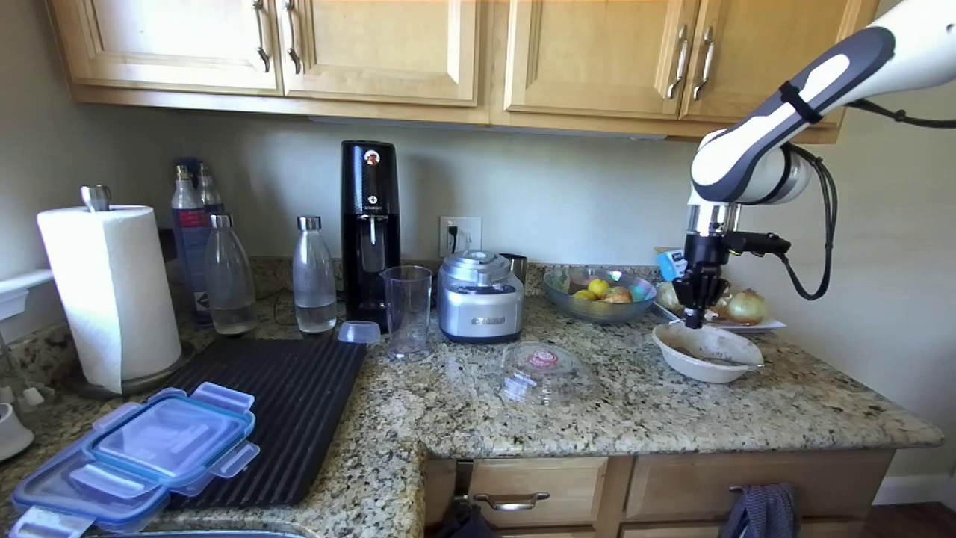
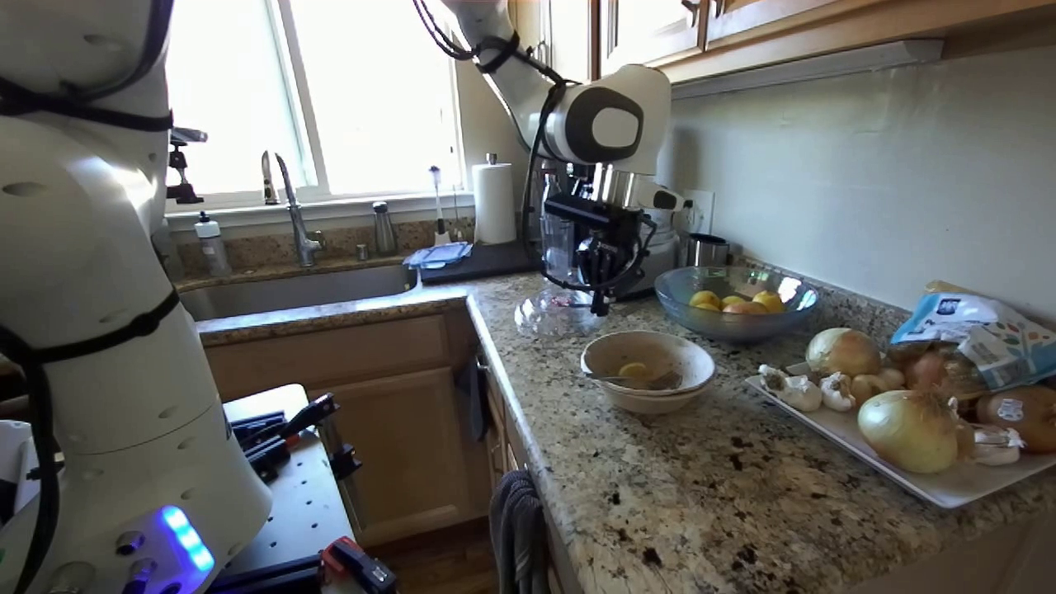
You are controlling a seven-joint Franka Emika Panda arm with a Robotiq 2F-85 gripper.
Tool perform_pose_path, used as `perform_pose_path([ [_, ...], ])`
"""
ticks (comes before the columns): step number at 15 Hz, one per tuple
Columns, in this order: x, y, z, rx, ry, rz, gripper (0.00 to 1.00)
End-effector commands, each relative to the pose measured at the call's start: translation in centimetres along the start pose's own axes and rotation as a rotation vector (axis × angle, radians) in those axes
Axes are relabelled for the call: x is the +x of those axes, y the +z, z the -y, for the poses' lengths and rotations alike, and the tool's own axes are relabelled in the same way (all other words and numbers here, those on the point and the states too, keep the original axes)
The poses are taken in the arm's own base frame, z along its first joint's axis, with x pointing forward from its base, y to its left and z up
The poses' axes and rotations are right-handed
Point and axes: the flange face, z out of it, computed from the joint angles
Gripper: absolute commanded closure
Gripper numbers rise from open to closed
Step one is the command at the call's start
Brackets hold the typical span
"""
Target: Pick the forks from the bowl and put it on the counter, then unstack the bowls
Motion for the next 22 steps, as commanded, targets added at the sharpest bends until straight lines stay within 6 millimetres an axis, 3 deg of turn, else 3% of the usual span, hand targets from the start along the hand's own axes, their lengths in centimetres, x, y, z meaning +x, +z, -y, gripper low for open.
perform_pose_path([
  [1,-0.7,-0.2,4.5,0.051,0.022,-0.038,0.93],
  [5,0.6,1.1,9.0,0.069,0.054,-0.126,0.93],
  [8,1.8,3.0,10.7,0.048,0.08,-0.193,0.93],
  [16,4.2,10.8,10.4,-0.033,0.137,-0.268,0.93],
  [19,4.8,12.0,10.6,-0.041,0.153,-0.277,0.93],
  [21,4.7,11.7,10.9,-0.039,0.152,-0.278,0.92],
  [22,4.4,10.8,11.1,-0.048,0.145,-0.281,0.66],
])
